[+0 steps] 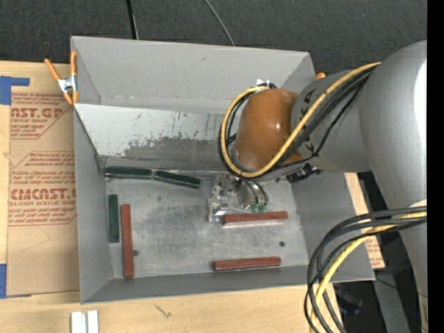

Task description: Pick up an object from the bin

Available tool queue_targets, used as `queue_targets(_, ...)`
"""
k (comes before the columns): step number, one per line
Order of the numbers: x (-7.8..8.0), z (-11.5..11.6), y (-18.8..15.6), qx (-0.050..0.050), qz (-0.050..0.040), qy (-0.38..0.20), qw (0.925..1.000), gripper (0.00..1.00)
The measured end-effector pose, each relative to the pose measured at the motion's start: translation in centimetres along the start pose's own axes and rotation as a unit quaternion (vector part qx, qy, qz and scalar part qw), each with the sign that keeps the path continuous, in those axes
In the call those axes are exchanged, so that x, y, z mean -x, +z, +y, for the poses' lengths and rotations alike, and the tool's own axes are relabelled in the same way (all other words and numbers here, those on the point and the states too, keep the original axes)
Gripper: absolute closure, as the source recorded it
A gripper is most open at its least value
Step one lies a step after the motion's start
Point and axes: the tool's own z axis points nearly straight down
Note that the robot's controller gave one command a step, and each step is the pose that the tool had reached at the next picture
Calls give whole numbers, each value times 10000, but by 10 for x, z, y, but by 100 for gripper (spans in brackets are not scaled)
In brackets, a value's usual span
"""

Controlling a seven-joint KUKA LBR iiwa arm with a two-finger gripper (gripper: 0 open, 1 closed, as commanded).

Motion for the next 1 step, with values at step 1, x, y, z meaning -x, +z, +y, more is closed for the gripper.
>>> queue_targets(1,-6,-12,-44,-11,76,-2,10000,100)
